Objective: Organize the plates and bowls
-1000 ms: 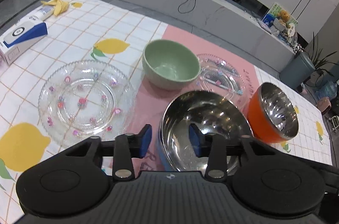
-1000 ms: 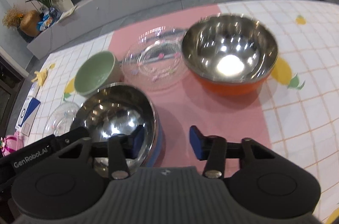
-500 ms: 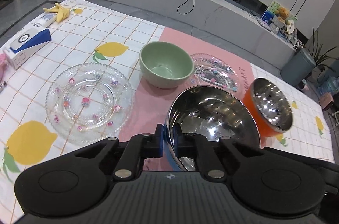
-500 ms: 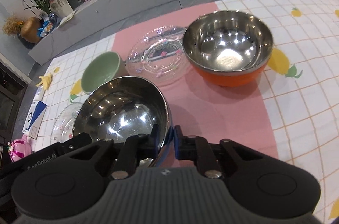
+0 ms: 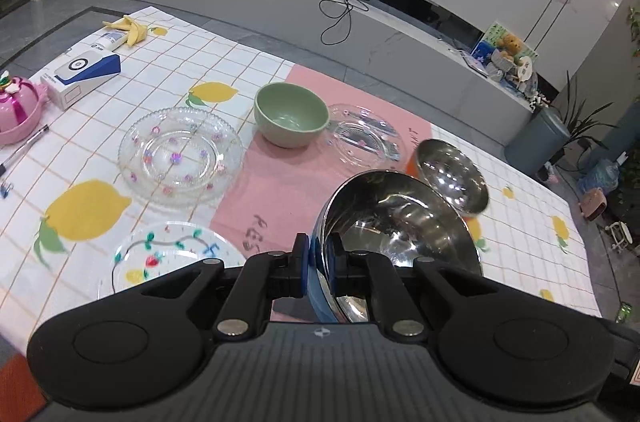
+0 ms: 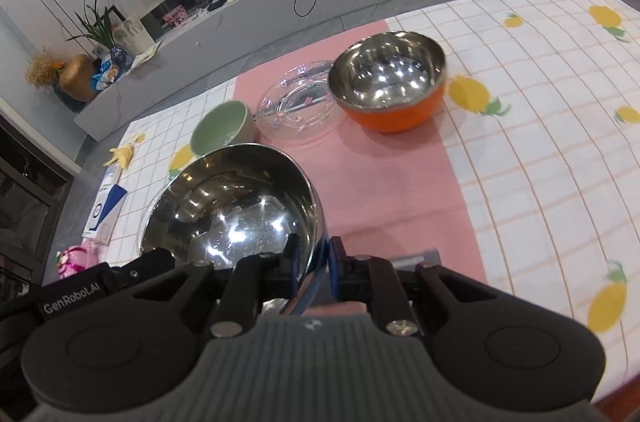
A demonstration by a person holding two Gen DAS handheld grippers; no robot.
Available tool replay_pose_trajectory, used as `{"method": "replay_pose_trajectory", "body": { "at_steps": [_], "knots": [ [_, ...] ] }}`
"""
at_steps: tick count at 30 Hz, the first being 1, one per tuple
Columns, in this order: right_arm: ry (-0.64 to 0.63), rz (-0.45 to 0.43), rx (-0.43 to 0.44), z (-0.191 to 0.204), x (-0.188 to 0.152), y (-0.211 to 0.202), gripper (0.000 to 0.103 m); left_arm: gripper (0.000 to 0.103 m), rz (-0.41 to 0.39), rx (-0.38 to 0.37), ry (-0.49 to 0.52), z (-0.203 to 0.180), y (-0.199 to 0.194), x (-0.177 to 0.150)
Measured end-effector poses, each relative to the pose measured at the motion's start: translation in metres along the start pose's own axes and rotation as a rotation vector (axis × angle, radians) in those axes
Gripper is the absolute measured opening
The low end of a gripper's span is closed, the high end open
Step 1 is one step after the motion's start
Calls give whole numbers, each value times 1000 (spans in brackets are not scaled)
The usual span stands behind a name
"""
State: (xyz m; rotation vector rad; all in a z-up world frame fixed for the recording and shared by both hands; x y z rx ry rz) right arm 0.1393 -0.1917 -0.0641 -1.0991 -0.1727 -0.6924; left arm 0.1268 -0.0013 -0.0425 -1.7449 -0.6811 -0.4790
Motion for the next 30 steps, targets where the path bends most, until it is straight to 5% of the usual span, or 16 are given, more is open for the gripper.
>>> {"method": "replay_pose_trajectory", "body": {
  "at_steps": [13,30],
  "knots": [
    [18,-37,-37,-33,-40,-47,13,10,33,-43,14,-20,-19,-50],
    [43,24,-78,-56,-59,-17,13,9,90,-13,-12,-12,9,-79]
  ]
}}
Point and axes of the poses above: each gripper's, at about its wrist camera, not at the fingertips, and y roughly the way its jaws point, z to its left, x to its top, the point moved 2 cm from there along y, roughly the way its jaws point, and after that the axes turned 5 degrees about y, right-handed, at the moved point
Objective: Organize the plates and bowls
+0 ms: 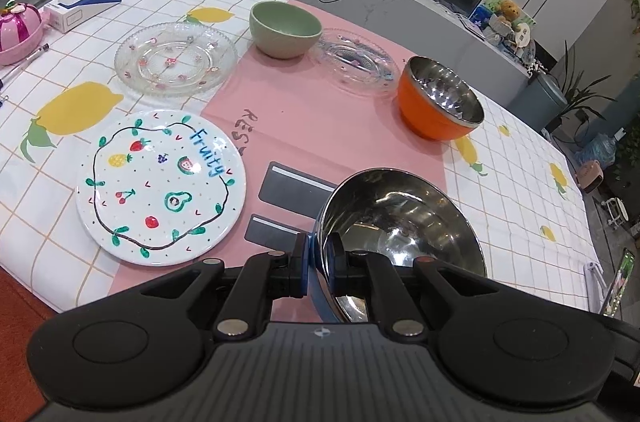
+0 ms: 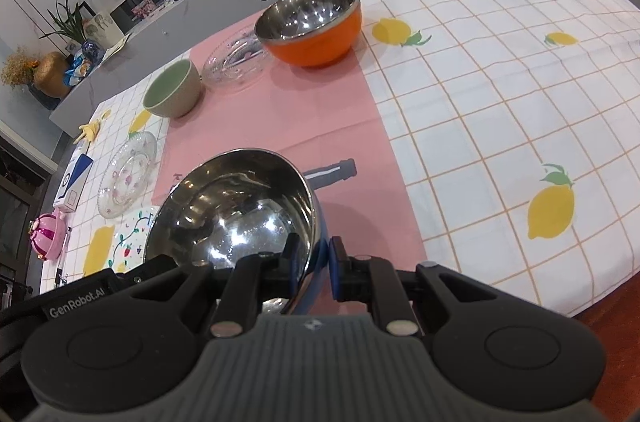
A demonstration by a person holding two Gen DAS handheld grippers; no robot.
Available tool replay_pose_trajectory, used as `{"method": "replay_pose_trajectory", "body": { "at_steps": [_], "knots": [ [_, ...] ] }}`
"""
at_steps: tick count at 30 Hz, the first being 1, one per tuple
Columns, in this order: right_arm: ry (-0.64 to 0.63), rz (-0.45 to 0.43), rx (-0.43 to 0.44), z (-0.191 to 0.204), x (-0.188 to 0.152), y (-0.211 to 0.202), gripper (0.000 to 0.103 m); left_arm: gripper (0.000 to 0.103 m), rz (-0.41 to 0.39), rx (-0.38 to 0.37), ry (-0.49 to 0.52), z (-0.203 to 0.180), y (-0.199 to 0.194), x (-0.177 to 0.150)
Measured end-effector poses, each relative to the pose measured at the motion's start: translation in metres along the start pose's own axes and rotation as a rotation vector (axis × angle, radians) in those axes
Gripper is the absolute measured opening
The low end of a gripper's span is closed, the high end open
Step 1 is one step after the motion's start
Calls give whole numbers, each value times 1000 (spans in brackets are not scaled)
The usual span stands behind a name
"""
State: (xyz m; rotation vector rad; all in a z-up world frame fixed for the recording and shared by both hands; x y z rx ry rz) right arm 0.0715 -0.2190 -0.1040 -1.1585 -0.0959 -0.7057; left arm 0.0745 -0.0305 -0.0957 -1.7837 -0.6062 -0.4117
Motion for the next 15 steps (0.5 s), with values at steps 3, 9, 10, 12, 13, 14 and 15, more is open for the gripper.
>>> {"method": "replay_pose_trajectory", "body": {
  "at_steps": [3,9,10,12,13,14,15],
  "knots": [
    [-3,10,-5,1,0,6,13,9,8,13,0,3,5,1],
    [-12,21,-5,5,-1,16,13,9,8,21,-18,12,11,1],
    [-16,22,-4,7,-2,17,13,9,5,24,-22,13,11,2],
    [-23,29,-4,10,-2,21,13,9,1,35,-15,14,12,4],
    [-24,33,-5,11,-3,23,13,9,3,40,-6,14,14,4],
    [-24,36,-6,11,-3,24,13,9,7,43,-3,13,15,4],
    [-26,36,-7,11,-3,25,13,9,11,43,-4,14,16,4]
  ]
}}
Point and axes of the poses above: each gripper's, at about its wrist camera, not at the fingertips, and y roughly the way its jaws point, z to its left, x to its top, the point moved 2 cm from there along y, roughly the way its jaws point, and after that the axes turned 5 degrees about y, right-handed, at the moved point
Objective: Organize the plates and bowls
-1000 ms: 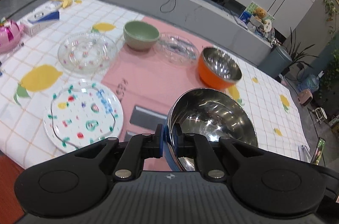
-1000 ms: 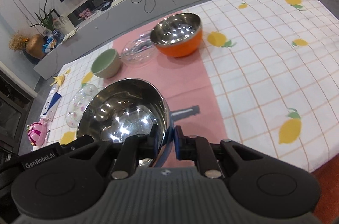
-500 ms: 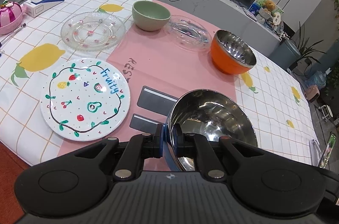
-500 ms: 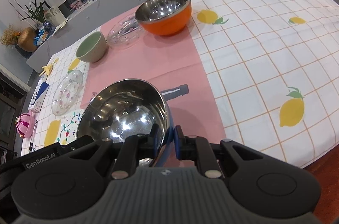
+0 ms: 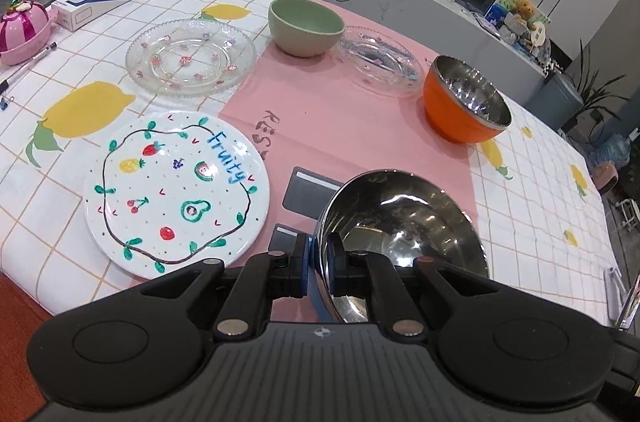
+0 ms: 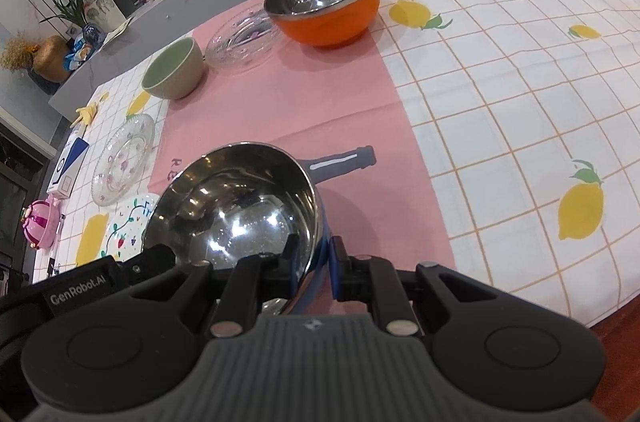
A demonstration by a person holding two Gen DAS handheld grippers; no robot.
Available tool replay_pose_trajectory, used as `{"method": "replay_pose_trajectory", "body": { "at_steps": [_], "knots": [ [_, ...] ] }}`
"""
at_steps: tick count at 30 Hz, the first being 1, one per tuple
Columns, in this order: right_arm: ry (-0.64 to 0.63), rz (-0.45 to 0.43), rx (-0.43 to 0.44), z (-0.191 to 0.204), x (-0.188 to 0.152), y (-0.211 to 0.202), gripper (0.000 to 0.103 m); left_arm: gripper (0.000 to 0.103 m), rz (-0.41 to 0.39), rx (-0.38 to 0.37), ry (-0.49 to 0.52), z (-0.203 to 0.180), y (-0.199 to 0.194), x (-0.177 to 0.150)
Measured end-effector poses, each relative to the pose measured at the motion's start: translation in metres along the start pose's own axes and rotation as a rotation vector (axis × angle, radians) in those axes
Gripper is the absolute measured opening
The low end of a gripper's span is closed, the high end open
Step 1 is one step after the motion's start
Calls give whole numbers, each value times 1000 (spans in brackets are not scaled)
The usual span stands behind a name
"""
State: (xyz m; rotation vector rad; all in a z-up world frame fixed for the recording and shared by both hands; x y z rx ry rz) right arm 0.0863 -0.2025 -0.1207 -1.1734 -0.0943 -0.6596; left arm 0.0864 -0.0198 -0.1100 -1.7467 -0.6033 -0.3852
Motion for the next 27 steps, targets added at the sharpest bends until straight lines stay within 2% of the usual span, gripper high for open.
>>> {"method": "replay_pose_trajectory", "body": {
  "at_steps": [5,7,8,9,12,14,17,22,27],
  "knots": [
    [4,0,16,0,1,-1,19,13,7,-5,-15,1,1,-1],
    [1,-3,20,1,0,-3,22,23,2,-9,-9,-1,0,0],
    [-1,-5,19,1,0,-5,31,31,0,-16,-9,-1,-1,0],
    [-3,-10,22,2,0,-6,36,34,-4,-20,-15,-1,-3,0],
    [-20,-43,18,4,1,-15,43,34,-23,-20,-22,0,-10,2],
    [-26,-63,14,4,2,-21,51,34,-42,-9,-26,1,-15,3],
    [-32,-96,23,3,3,-32,55,34,-84,-4,-17,1,-26,7],
    [-43,-157,73,6,7,-51,67,34,-135,-20,-15,0,-44,14],
    [-50,-208,114,9,13,-67,71,45,-178,-65,11,-10,-60,25]
  ]
}}
Point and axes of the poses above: each gripper's, at about its wrist camera, not at the fingertips, and y roughly the way its jaws point, z to its left, x to its top, the point moved 2 cm from there along y, roughly the way its jaws point, and after that the axes turned 5 degrees about y, right-handed, at the moved point
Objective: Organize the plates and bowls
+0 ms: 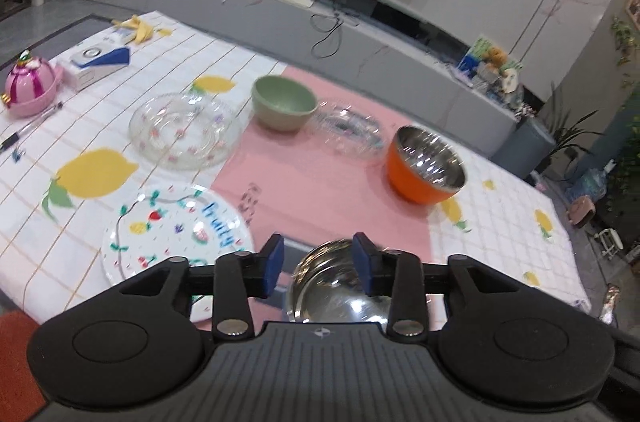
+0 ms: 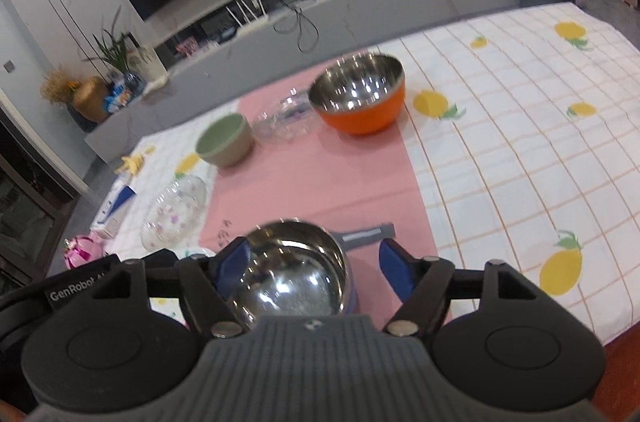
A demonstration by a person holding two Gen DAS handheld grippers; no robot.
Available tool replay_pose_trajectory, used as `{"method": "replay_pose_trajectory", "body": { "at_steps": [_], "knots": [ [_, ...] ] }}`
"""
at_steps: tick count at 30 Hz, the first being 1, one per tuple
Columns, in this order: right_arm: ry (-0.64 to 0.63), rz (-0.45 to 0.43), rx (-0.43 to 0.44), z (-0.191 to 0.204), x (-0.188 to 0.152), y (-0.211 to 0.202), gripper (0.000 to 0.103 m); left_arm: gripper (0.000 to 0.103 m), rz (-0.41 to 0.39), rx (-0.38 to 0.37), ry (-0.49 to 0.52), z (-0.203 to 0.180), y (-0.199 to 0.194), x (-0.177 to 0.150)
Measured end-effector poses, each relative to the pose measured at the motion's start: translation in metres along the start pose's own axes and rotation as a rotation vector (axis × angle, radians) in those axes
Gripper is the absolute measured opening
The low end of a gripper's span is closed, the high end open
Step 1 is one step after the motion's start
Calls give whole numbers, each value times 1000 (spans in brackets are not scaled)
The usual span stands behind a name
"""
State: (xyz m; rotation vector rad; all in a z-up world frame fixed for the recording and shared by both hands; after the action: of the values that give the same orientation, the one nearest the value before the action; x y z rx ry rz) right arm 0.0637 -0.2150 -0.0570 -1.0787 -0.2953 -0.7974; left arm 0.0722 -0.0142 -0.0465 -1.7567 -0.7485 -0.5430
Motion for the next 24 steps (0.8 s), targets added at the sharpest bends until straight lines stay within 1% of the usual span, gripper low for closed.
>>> {"method": "replay_pose_trajectory", "body": {
  "at_steps": [4,6,7,9,12,14,16,19,22,24],
  "knots": [
    [-17,-58,-26,3,8,-6,72,51,-10,-39,34,-14,0,9],
    [-25,-79,-41,0,14,-8,72,64,-11,-46,52,-19,3,14],
    [-32,-87,-48,-1,17,-9,72,66,-8,-52,60,-22,6,16],
    [-40,-107,-70,-6,24,-10,72,67,9,-57,70,-25,13,21],
    [-10,-153,-95,-17,35,-9,72,68,21,-35,95,-32,24,32],
    [8,-173,-109,-24,44,-5,72,71,25,-34,124,-39,30,39],
    [15,-161,-127,-30,56,2,73,71,34,-47,149,-47,37,44],
    [31,-121,-156,-40,74,16,80,71,62,-74,181,-58,52,54],
    [63,-86,-173,-49,92,31,80,71,92,-110,191,-68,69,69],
    [87,-67,-187,-53,102,41,80,71,102,-121,188,-74,81,78]
  ]
}}
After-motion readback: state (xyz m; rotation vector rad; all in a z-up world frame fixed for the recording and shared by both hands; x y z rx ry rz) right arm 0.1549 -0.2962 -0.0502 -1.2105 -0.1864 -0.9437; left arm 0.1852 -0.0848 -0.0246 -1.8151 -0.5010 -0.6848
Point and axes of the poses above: each gripper's, at about its wrist camera, not at the fingertips, and y roughly the way its jaws point, z to its left, x to its top, the point moved 2 cm from there along y, roughly the way its jaws point, and after that the axes turned 5 degrees about y, right-handed, at the moved point
